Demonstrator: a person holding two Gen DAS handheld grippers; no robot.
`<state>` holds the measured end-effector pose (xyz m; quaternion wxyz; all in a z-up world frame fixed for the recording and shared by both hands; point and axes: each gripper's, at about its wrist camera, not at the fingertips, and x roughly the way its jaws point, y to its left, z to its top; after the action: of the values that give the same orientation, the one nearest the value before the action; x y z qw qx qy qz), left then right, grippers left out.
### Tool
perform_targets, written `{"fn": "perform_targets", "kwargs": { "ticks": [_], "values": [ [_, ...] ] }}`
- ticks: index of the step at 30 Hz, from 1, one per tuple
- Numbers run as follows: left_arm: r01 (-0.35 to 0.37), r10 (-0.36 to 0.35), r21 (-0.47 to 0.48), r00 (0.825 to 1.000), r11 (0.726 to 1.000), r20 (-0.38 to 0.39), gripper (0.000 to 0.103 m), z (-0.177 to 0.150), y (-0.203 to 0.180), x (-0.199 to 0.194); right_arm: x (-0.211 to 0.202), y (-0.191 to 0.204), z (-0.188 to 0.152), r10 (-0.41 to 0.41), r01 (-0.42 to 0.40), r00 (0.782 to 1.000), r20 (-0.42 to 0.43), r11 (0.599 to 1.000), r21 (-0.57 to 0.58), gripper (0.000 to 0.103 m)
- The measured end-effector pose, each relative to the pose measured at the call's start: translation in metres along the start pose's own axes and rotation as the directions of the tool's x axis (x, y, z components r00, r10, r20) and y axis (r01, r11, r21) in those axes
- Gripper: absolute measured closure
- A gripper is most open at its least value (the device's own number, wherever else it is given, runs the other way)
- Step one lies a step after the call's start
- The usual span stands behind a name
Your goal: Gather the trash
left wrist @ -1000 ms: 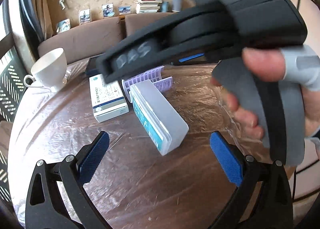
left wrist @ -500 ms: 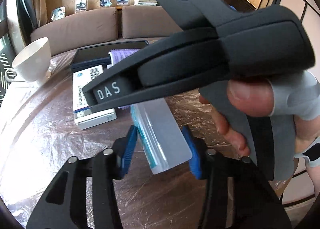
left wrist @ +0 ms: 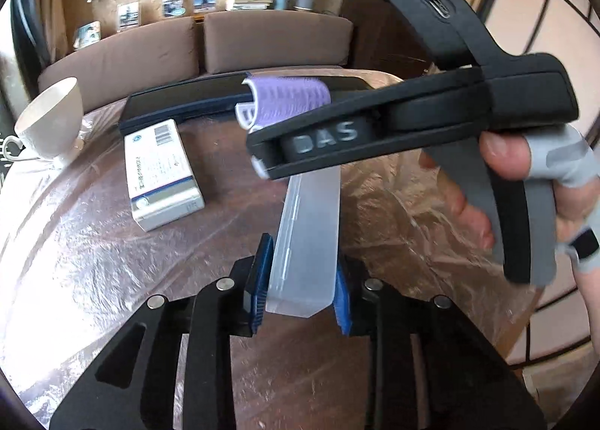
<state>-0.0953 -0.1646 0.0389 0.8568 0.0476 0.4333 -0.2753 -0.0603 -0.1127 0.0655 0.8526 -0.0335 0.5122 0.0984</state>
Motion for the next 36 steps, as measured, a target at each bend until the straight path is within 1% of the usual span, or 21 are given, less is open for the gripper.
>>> {"fn": "perform_targets", "kwargs": {
  "ticks": [2, 4, 5, 7, 9, 11, 14, 15, 16, 17, 18, 20, 23, 24, 25, 26, 28, 30, 32, 35, 36],
  "values": [
    [-0.013, 0.013, 0.014, 1.0, 1.0, -0.001, 0.072, -0.005, -0.001, -0.004, -0.006, -0.001, -0.006, -0.057, 0.057, 0.998, 0.004, 0.997, -0.044, 0.026],
    [-0.01, 0.01, 0.01, 1.0, 1.0, -0.003, 0.072, -0.011, -0.006, -0.008, -0.01, -0.006, -0.012, -0.078, 0.079, 0.997, 0.007, 0.996, -0.052, 0.025],
    [-0.009, 0.009, 0.003, 1.0, 1.0, -0.001, 0.072, -0.013, -0.005, -0.009, -0.01, -0.011, -0.015, -0.074, 0.074, 0.997, 0.002, 0.997, -0.029, 0.024],
    [-0.013, 0.013, -0.008, 1.0, 1.0, -0.001, 0.071, -0.015, -0.004, -0.009, -0.008, -0.017, -0.018, -0.068, 0.068, 0.998, -0.009, 0.998, 0.015, 0.017],
    [-0.011, 0.011, -0.017, 1.0, 1.0, 0.0, 0.071, -0.009, 0.001, -0.005, -0.004, -0.023, -0.023, -0.073, 0.073, 0.997, -0.011, 0.995, 0.063, 0.016],
    [-0.019, 0.019, -0.019, 1.0, 1.0, 0.001, 0.071, -0.007, 0.004, -0.004, -0.001, -0.023, -0.029, -0.059, 0.059, 0.998, -0.006, 0.993, 0.098, 0.016],
    [-0.031, 0.031, -0.028, 1.0, 0.999, 0.005, 0.071, -0.005, 0.009, -0.004, 0.003, -0.021, -0.038, -0.068, 0.068, 0.998, 0.001, 0.991, 0.112, 0.018],
    [-0.033, 0.033, -0.033, 0.999, 0.999, 0.005, 0.071, -0.007, 0.009, -0.005, 0.005, -0.017, -0.042, -0.081, 0.081, 0.997, -0.005, 0.993, 0.089, 0.027],
    [-0.038, 0.038, -0.036, 0.999, 0.999, 0.006, 0.071, -0.007, 0.009, -0.006, 0.003, -0.011, -0.045, -0.111, 0.111, 0.994, 0.005, 0.993, 0.051, 0.031],
    [-0.042, 0.042, -0.04, 0.999, 0.998, 0.009, 0.071, -0.009, 0.009, -0.008, 0.0, -0.006, -0.048, -0.122, 0.122, 0.992, 0.013, 0.992, 0.014, 0.031],
    [-0.042, 0.043, -0.045, 0.999, 0.998, 0.011, 0.071, -0.009, 0.011, -0.01, -0.006, 0.001, -0.052, -0.113, 0.114, 0.993, 0.031, 0.993, -0.024, 0.031],
    [-0.04, 0.041, -0.054, 0.999, 0.998, 0.015, 0.071, -0.01, 0.013, -0.013, -0.015, 0.004, -0.055, -0.087, 0.09, 0.994, 0.06, 0.995, -0.04, 0.031],
    [-0.041, 0.042, -0.06, 0.999, 0.997, 0.02, 0.071, -0.01, 0.015, -0.016, -0.026, 0.004, -0.058, -0.057, 0.06, 0.995, 0.078, 0.998, -0.029, 0.031],
    [-0.04, 0.042, -0.061, 0.999, 0.997, 0.022, 0.071, -0.009, 0.015, -0.016, -0.031, 0.003, -0.059, -0.034, 0.036, 0.996, 0.077, 0.999, -0.027, 0.031],
    [-0.037, 0.039, -0.064, 0.999, 0.997, 0.03, 0.071, -0.009, 0.015, -0.018, -0.032, 0.005, -0.059, -0.029, 0.031, 0.997, 0.074, 0.999, -0.031, 0.031],
    [-0.031, 0.033, -0.064, 0.999, 0.997, 0.038, 0.071, -0.009, 0.015, -0.021, -0.034, 0.009, -0.061, -0.025, 0.029, 0.997, 0.067, 0.998, -0.06, 0.031],
    [-0.015, 0.019, -0.061, 0.998, 0.998, 0.063, 0.071, -0.007, 0.013, -0.026, -0.034, 0.019, -0.064, -0.042, 0.049, 0.997, 0.058, 0.991, -0.124, 0.031],
    [-0.012, 0.015, -0.049, 0.998, 0.999, 0.065, 0.071, -0.006, 0.01, -0.029, -0.033, 0.028, -0.071, -0.05, 0.057, 0.998, 0.041, 0.982, -0.182, 0.031],
    [-0.024, 0.027, -0.038, 0.998, 0.999, 0.064, 0.072, -0.005, 0.009, -0.029, -0.034, 0.034, -0.075, -0.056, 0.063, 0.998, 0.038, 0.976, -0.209, 0.031],
    [-0.004, 0.007, -0.056, 0.998, 0.998, 0.064, 0.072, -0.006, 0.012, -0.028, -0.04, 0.038, -0.082, 0.022, -0.013, 0.999, 0.037, 0.975, -0.223, 0.031],
    [-0.005, 0.008, -0.056, 0.998, 0.998, 0.064, 0.072, -0.006, 0.012, -0.028, -0.042, 0.041, -0.083, 0.021, -0.011, 0.999, 0.042, 0.972, -0.235, 0.031]
  ]
}}
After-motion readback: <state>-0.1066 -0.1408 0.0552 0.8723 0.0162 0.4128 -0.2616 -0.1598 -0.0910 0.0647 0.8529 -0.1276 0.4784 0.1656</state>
